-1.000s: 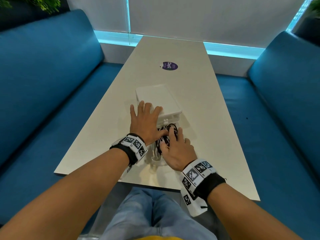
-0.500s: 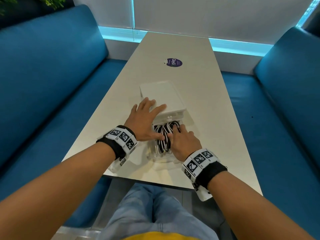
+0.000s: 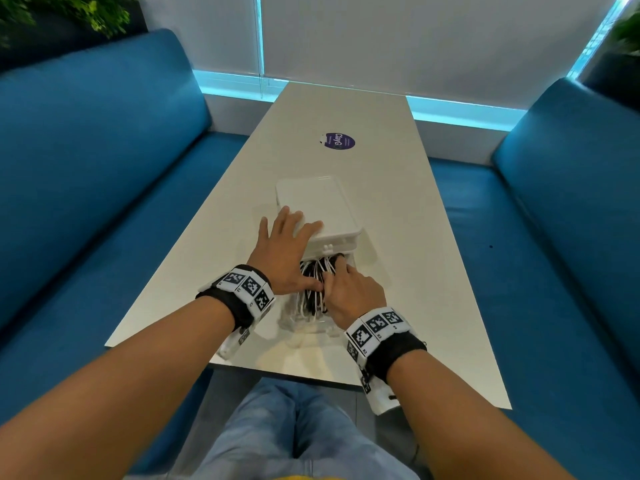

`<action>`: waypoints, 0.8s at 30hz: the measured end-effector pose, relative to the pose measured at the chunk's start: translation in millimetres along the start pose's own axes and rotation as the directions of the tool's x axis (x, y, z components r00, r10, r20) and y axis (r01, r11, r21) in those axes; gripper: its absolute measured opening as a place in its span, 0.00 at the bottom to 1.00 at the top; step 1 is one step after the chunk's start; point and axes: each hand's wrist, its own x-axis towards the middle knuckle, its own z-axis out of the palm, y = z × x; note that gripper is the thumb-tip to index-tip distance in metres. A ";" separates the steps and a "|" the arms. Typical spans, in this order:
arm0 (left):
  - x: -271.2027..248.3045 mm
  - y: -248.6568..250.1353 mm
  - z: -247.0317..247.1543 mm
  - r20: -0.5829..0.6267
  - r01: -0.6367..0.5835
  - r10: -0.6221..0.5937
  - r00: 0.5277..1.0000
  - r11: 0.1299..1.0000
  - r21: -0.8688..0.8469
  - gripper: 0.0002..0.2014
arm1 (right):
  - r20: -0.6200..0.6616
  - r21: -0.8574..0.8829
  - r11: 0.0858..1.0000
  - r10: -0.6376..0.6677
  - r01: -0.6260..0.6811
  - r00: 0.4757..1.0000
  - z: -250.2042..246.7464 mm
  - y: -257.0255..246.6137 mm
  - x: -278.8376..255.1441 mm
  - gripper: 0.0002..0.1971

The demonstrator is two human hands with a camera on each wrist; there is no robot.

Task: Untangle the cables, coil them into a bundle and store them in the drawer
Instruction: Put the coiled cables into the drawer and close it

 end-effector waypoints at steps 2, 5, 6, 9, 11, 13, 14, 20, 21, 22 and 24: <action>-1.5 -0.4 1.3 0.001 0.004 -0.004 1.000 1.000 -0.003 0.56 | -0.030 0.058 0.998 0.039 -0.037 0.999 -3.7 -0.3 -4.6 0.20; -2.2 -0.8 3.6 -0.012 0.012 -0.012 1.000 1.000 -0.015 0.56 | -0.040 0.083 0.996 0.029 -0.026 0.999 -7.3 -0.5 -7.7 0.22; -1.6 -1.3 4.0 -0.019 0.012 -0.013 1.000 1.000 -0.023 0.56 | -0.041 0.091 0.996 0.022 -0.018 0.999 -7.0 -0.4 -7.4 0.24; -0.5 -1.3 3.8 -0.027 0.011 -0.012 1.000 0.999 -0.036 0.57 | -0.041 0.097 0.995 0.000 0.004 0.999 -5.5 1.1 -7.4 0.25; -0.6 -0.3 3.0 -0.019 0.023 -0.024 1.000 0.997 -0.078 0.57 | -0.037 0.093 0.995 -0.020 0.024 0.999 -5.9 1.2 -7.6 0.23; -0.7 0.4 2.3 -0.008 0.042 -0.043 0.999 0.989 -0.145 0.57 | -0.033 0.102 0.995 -0.020 0.023 0.999 -5.6 0.9 -7.5 0.23; -0.4 0.4 2.0 -0.008 0.046 -0.048 0.999 0.986 -0.161 0.58 | -0.036 0.112 0.994 -0.016 0.020 0.999 -4.7 1.3 -7.1 0.23; -0.4 -2.6 4.0 -0.032 0.033 -0.041 0.999 0.971 -0.237 0.56 | -0.042 0.067 0.997 -0.029 0.032 0.999 -1.6 2.2 -5.7 0.17; -0.4 -3.0 4.3 -0.039 0.026 -0.037 0.999 0.968 -0.251 0.56 | -0.043 0.051 0.998 -0.021 0.023 0.999 -0.8 1.0 -4.9 0.17; -0.1 -3.4 4.1 -0.044 0.019 -0.032 0.998 0.966 -0.260 0.55 | -0.054 0.043 0.999 -0.009 0.012 0.998 0.1 -0.1 -3.0 0.17; 0.6 -3.8 2.3 -0.043 0.011 -0.023 0.999 0.965 -0.262 0.53 | -0.087 0.046 0.999 0.016 -0.012 0.996 2.6 -0.4 3.6 0.18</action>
